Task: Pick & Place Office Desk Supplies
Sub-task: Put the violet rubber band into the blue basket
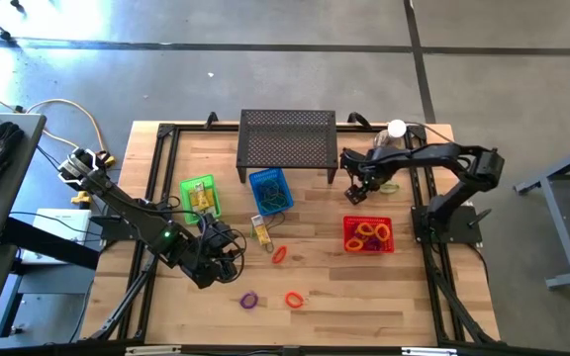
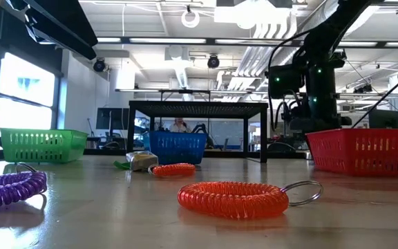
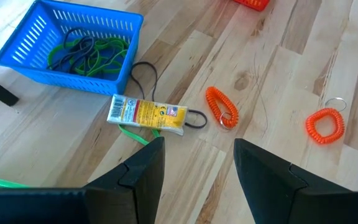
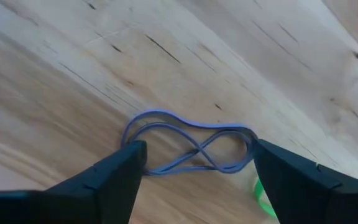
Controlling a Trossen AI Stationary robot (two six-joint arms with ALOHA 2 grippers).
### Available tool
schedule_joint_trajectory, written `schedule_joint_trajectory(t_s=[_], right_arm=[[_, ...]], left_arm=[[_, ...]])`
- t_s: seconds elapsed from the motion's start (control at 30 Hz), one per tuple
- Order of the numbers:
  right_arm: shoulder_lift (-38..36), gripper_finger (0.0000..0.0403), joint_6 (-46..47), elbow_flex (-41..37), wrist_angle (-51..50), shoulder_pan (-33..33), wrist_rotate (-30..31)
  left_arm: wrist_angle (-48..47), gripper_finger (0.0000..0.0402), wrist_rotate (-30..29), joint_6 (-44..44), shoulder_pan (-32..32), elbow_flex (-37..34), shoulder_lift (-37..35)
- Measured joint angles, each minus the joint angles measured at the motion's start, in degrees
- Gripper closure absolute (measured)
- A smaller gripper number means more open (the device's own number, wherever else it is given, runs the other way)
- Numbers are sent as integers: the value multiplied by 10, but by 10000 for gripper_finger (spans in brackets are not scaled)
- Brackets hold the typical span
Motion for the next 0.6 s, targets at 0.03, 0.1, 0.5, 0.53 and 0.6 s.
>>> schedule_joint_trajectory(t_s=[0.03,0.1,0.5,0.53,0.6], right_arm=[[2,113,-2,0,2,0,-2],[2,126,-12,0,7,-1,-10],[5,335,-33,-2,17,0,-30],[5,354,-38,-2,17,0,-30],[5,386,-41,-2,17,0,-27]], left_arm=[[0,215,0,0,0,0,0],[0,215,0,0,0,0,0],[0,215,0,0,0,0,0],[0,215,0,0,0,0,0],[0,215,0,0,0,0,0]])
